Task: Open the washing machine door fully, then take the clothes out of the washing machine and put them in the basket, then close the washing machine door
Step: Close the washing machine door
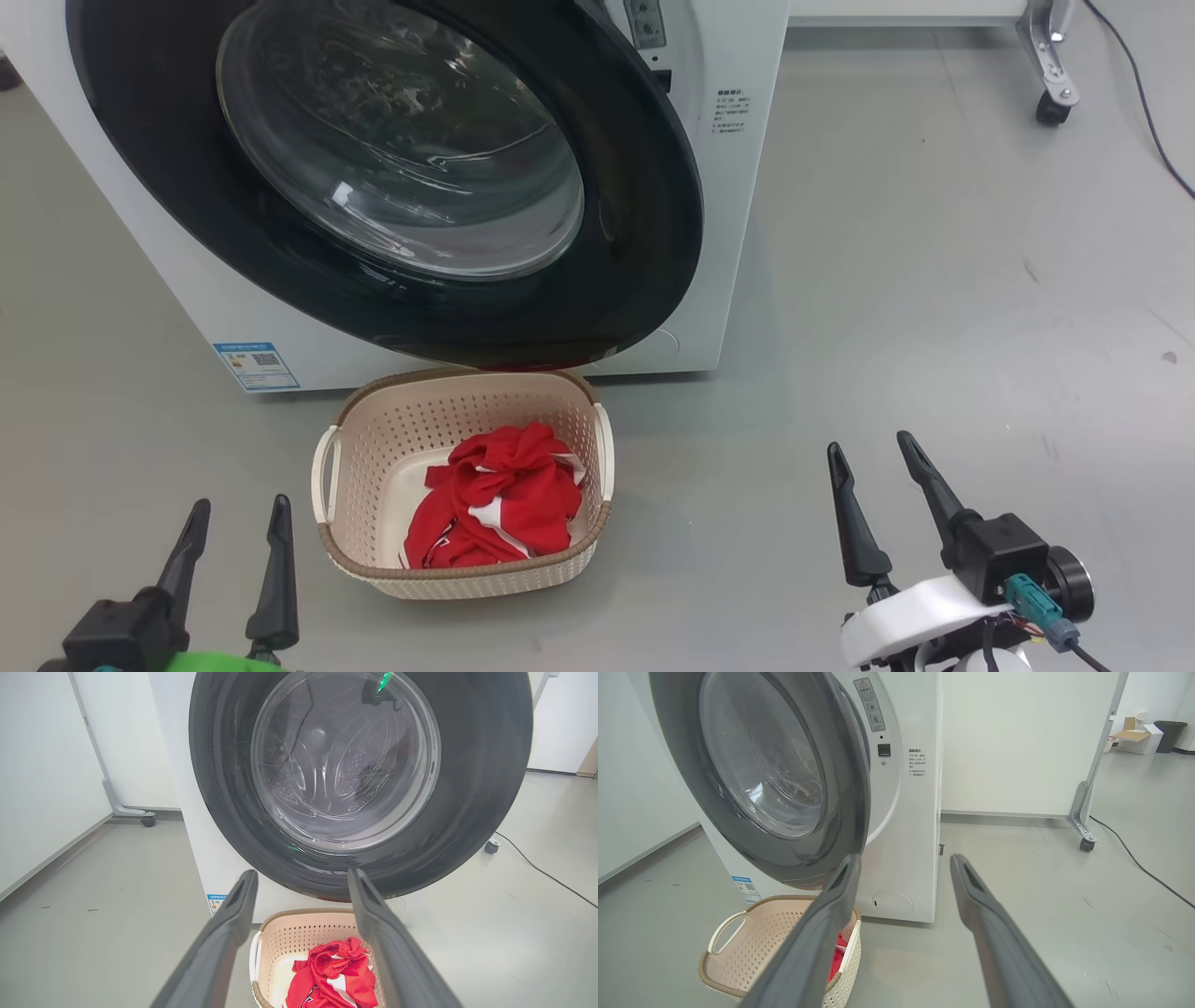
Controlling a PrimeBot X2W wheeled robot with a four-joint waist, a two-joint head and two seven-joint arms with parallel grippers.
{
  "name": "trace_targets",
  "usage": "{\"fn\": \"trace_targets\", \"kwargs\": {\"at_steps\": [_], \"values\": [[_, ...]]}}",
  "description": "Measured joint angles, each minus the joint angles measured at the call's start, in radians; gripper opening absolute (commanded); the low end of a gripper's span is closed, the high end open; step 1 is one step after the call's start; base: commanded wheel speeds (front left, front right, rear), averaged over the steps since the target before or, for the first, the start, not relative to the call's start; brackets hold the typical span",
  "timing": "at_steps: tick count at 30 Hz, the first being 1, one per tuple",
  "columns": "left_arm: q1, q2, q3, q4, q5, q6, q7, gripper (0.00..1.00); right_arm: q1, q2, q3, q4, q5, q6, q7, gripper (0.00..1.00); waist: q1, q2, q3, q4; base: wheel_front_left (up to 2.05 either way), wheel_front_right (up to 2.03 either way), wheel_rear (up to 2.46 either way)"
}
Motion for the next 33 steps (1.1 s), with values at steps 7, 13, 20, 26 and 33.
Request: {"fn": "trace_targets", "kwargs": {"at_steps": [7,13,20,26,33], "values": [[0.006,-0.003,-0.01,0.019,0.026,0.009,-0.026,1.0,0.015,0.0,0.001,0.004,0.0,-0.007,0.0,1.0,0.0,0.0,-0.01,-0.004,0.0,0.0,0.0],[0.006,-0.006,-0.016,0.034,0.029,0.01,-0.041,1.0,0.024,0.0,0.003,0.005,0.0,-0.015,0.0,1.0,0.0,0.0,-0.013,-0.009,0.0,0.0,0.0],[0.006,-0.01,-0.021,0.054,0.032,0.018,-0.049,1.0,0.024,0.0,0.005,0.006,0.002,-0.016,0.0,1.0,0.0,0.0,-0.019,-0.014,0.0,0.0,0.0],[0.005,-0.013,-0.024,0.064,0.033,0.019,-0.058,1.0,0.024,0.0,0.01,0.008,0.009,-0.016,0.0,1.0,0.0,0.0,-0.023,-0.017,0.0,0.0,0.0],[0.004,-0.013,-0.025,0.072,0.033,0.019,-0.058,1.0,0.024,0.0,0.013,0.011,0.012,-0.016,0.0,0.44,0.0,0.0,-0.024,-0.022,0.0,0.0,0.0]]}}
